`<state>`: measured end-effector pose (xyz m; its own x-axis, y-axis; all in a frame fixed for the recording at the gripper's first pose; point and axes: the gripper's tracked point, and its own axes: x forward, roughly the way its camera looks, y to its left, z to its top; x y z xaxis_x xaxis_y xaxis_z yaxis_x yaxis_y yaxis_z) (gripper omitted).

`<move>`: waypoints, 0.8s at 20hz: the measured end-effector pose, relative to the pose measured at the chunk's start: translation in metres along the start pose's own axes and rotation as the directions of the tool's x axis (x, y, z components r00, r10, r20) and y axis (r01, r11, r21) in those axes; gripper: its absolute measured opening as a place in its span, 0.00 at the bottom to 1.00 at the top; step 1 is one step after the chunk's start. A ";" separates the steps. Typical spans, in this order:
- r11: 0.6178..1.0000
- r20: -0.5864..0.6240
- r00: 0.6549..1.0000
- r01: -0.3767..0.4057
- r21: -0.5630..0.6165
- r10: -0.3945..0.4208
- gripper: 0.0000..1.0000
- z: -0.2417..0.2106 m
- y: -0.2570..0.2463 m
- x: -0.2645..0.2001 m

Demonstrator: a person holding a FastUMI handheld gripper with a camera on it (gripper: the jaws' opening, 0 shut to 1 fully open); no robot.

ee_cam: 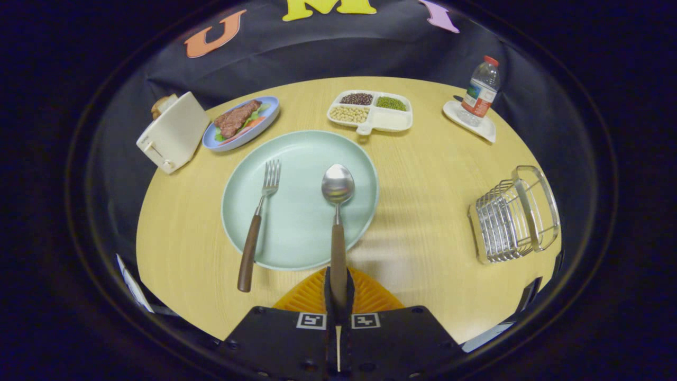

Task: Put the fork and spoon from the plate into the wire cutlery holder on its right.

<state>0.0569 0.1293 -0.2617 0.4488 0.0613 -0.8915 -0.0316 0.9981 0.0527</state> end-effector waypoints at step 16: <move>0.998 0.098 0.994 -0.060 0.035 0.056 0.02 0.003 -0.053 -0.097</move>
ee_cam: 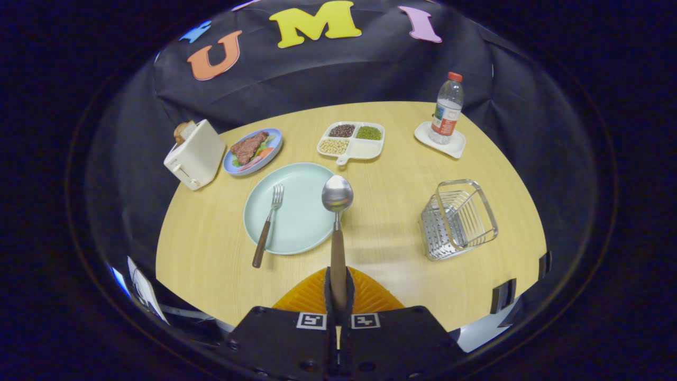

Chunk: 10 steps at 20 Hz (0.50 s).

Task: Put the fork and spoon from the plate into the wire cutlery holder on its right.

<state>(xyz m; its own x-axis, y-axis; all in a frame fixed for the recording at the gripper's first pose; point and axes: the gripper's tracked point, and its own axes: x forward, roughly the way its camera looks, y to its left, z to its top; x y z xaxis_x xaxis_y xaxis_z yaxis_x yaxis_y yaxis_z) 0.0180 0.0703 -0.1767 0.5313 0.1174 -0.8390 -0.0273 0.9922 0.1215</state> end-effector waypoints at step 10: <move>0.996 0.040 0.998 0.054 0.070 -0.057 0.02 -0.003 -0.087 -0.053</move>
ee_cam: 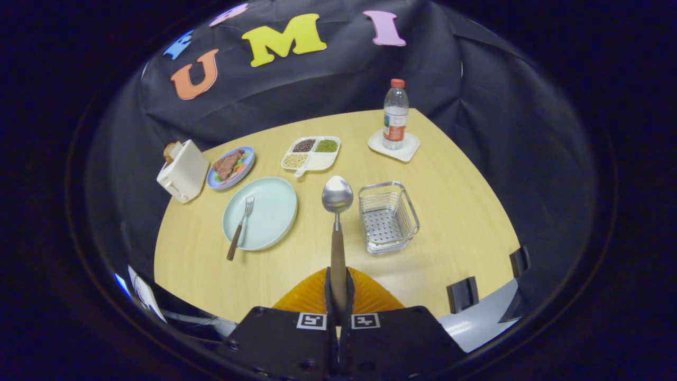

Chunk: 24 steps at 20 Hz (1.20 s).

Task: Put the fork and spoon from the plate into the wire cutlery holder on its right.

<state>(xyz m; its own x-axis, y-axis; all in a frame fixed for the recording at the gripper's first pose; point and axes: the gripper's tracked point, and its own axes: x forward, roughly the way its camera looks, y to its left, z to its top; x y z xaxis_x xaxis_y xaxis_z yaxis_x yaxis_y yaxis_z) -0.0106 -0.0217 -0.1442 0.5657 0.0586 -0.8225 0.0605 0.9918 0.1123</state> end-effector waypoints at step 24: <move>0.993 0.137 0.985 0.113 -0.033 -0.107 0.25 0.033 -0.059 0.004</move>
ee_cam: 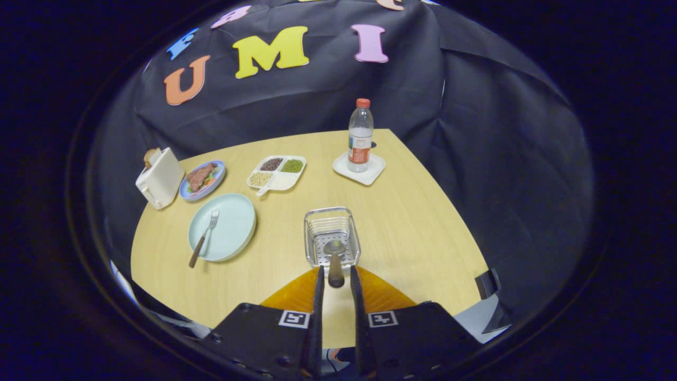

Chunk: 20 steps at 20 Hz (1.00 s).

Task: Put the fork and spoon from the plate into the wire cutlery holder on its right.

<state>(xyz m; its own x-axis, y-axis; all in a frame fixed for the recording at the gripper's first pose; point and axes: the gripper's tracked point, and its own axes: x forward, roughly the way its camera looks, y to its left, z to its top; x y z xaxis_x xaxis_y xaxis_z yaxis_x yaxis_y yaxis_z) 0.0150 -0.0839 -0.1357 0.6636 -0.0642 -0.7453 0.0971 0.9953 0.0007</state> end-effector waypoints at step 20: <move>0.992 0.110 0.990 -0.082 -0.096 0.092 0.92 0.029 0.122 -0.012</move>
<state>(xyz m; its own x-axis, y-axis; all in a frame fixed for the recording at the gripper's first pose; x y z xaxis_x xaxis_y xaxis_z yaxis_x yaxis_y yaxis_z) 0.0402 0.0364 -0.1076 0.7473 0.0203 -0.6642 -0.0290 0.9996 -0.0020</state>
